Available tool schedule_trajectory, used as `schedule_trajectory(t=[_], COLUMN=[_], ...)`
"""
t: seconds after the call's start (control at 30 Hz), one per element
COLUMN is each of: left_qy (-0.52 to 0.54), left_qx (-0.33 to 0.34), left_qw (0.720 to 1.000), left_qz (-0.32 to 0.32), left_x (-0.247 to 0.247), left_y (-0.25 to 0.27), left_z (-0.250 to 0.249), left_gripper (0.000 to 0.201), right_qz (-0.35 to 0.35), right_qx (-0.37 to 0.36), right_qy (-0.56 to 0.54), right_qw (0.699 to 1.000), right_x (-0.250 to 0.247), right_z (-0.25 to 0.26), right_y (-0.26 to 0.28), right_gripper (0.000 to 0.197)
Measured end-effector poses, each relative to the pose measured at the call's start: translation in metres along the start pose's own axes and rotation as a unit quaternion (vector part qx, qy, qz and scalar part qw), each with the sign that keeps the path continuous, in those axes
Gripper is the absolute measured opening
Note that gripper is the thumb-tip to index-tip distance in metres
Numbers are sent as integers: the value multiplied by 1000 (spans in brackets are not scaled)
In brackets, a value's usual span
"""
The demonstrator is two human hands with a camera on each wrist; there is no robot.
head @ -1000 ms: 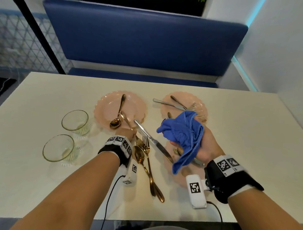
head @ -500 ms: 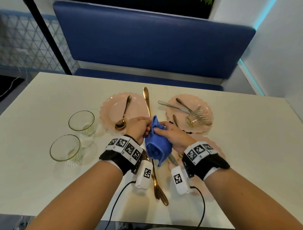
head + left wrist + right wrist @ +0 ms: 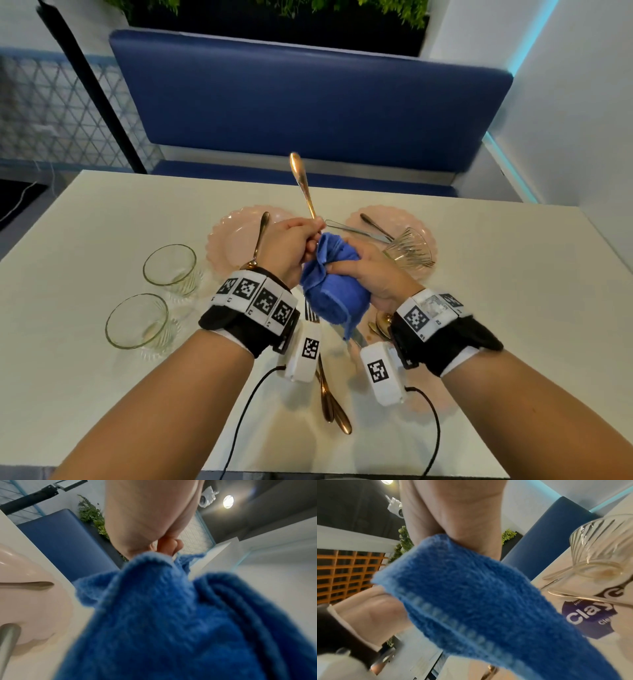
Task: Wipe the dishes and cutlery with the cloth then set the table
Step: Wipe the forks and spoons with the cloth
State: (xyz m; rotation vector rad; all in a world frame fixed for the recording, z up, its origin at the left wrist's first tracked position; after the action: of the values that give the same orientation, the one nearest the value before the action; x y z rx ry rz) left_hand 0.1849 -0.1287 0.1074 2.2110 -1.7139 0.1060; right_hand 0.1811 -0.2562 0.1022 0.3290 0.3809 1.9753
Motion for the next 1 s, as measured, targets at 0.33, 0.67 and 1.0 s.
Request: schedule_trajectory(t=[0.33,0.67,1.0], left_qy=[-276,-421,-257], left_qx=[112,61,86], left_qw=[952,891,961], left_qz=[77,157,54], left_x=[-38,-60,-31], left_y=[-7,12,37], left_z=[-84,-73,-12], left_gripper=[22,27,28], right_qz=[-1,-170,-115], right_qx=[-17,-108,-7], right_qy=[209,80,-201], right_qw=[978,976,973], right_x=[-35,-91,-47], right_z=[26,59,4], right_y=[16,8,0], right_gripper=[28,24,31])
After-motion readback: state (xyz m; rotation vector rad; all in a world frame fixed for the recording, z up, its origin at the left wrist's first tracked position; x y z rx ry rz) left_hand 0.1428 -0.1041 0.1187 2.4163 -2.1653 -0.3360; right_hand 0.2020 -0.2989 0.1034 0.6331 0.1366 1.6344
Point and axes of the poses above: each hand's wrist, its own y-axis away from the middle knuckle, its own x-axis out of the palm, z = x × y, the point moved 4 cm from there along -y, towards the middle knuckle, and after that the axes turned 7 degrees about x, right-handed, at the moved point
